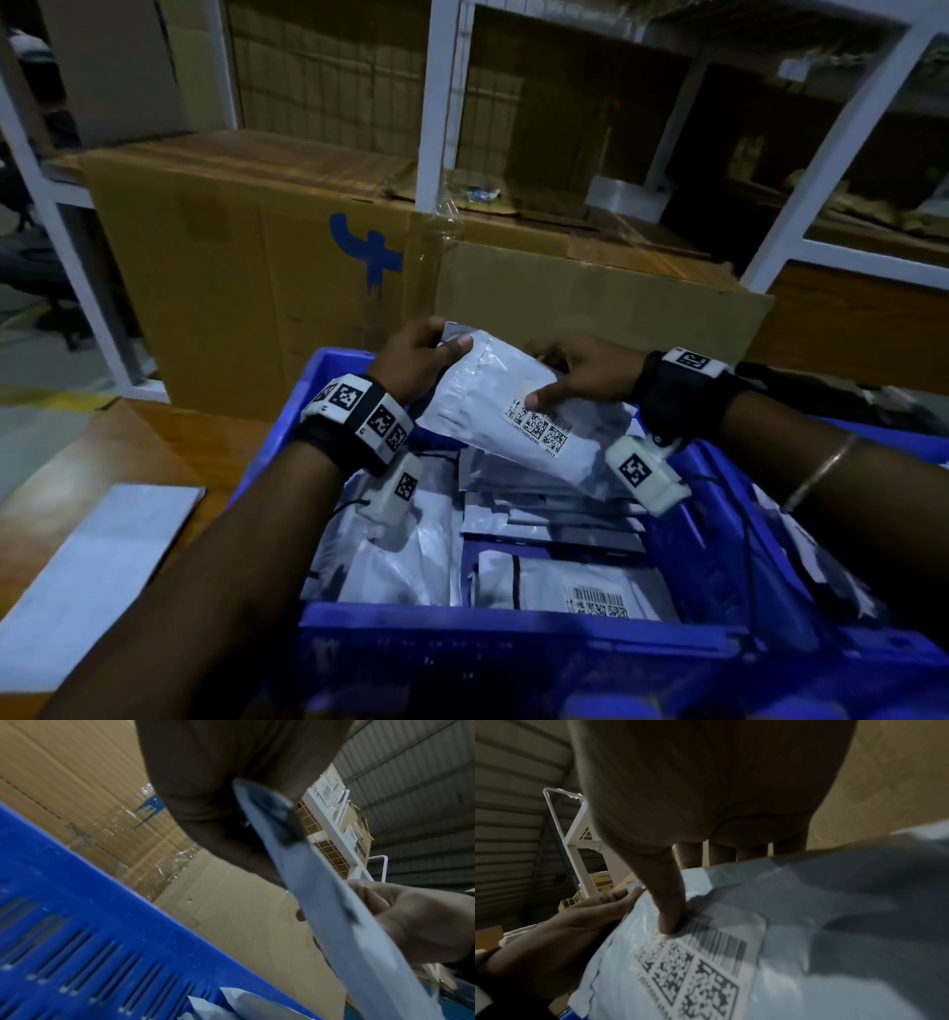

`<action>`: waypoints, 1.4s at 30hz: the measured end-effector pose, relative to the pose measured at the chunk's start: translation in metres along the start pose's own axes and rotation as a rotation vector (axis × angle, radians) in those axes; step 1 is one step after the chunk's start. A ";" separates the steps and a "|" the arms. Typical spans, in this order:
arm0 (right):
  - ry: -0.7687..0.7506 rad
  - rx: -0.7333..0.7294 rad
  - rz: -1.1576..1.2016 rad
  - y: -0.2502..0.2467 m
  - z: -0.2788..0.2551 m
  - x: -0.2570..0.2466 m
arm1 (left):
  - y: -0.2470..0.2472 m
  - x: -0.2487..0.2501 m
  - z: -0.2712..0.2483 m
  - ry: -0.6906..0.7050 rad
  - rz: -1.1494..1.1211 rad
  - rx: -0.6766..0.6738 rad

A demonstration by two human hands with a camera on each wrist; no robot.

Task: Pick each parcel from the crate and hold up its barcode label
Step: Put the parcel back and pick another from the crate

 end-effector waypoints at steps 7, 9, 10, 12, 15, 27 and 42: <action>0.050 -0.264 0.041 0.005 -0.011 -0.003 | -0.013 0.001 0.004 -0.134 0.145 0.098; 0.109 -0.376 -0.018 0.014 -0.015 -0.002 | -0.013 0.001 0.004 -0.172 0.122 0.108; 0.135 -0.428 -0.032 0.021 -0.016 0.000 | -0.011 0.002 0.004 -0.182 0.114 0.101; 0.156 -0.545 -0.051 0.036 -0.016 0.006 | -0.007 0.001 0.003 -0.183 0.118 0.083; 0.161 -0.609 -0.195 0.059 -0.011 0.020 | -0.003 0.002 0.001 -0.191 0.105 0.058; 0.265 -0.800 -0.321 0.104 0.000 0.059 | -0.001 -0.001 0.001 -0.191 0.102 0.028; 0.241 -0.822 -0.443 0.117 -0.001 0.049 | 0.000 0.004 -0.004 -0.211 0.135 0.042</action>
Point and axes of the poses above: each hand's wrist, its own z-axis towards the middle knuckle, its own y-axis out of the palm, x = y × z, the point moved 1 cm from there along z, towards the middle knuckle, and after that the axes turned 12 degrees about -x, right-handed, at the moved point
